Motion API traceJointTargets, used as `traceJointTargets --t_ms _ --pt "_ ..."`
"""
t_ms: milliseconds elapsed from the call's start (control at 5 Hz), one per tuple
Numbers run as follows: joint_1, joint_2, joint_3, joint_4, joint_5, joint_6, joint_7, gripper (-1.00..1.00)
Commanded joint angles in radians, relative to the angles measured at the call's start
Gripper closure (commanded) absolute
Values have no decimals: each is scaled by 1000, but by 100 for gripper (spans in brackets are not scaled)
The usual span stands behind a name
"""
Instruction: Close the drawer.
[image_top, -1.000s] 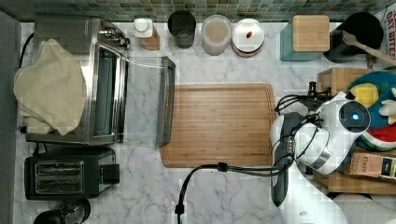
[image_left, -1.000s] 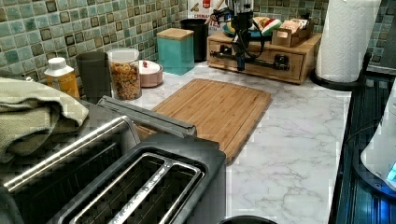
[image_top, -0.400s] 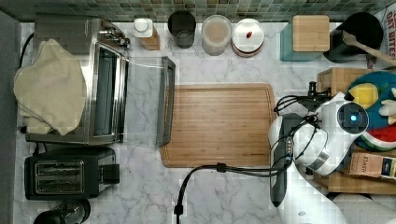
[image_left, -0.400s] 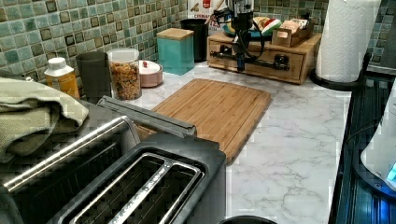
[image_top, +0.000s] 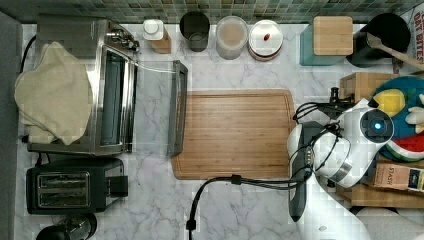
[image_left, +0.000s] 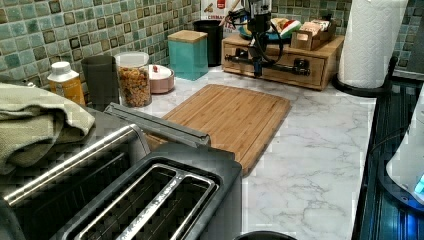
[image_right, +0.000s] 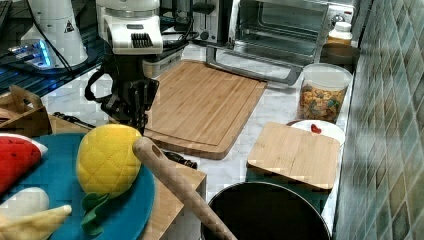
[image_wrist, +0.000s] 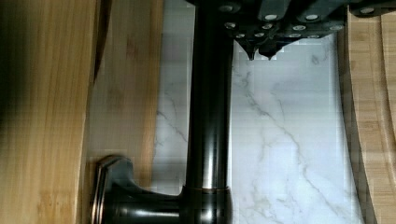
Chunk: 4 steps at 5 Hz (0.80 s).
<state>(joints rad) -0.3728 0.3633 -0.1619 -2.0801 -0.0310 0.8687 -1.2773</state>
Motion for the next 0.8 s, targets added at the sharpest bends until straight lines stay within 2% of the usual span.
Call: traceJointTargets --t_ms 200,800 --pt "-84 -53 -130 88 -28 40 9 100" --pt "-95 -54 -118 88 -35 40 13 100"
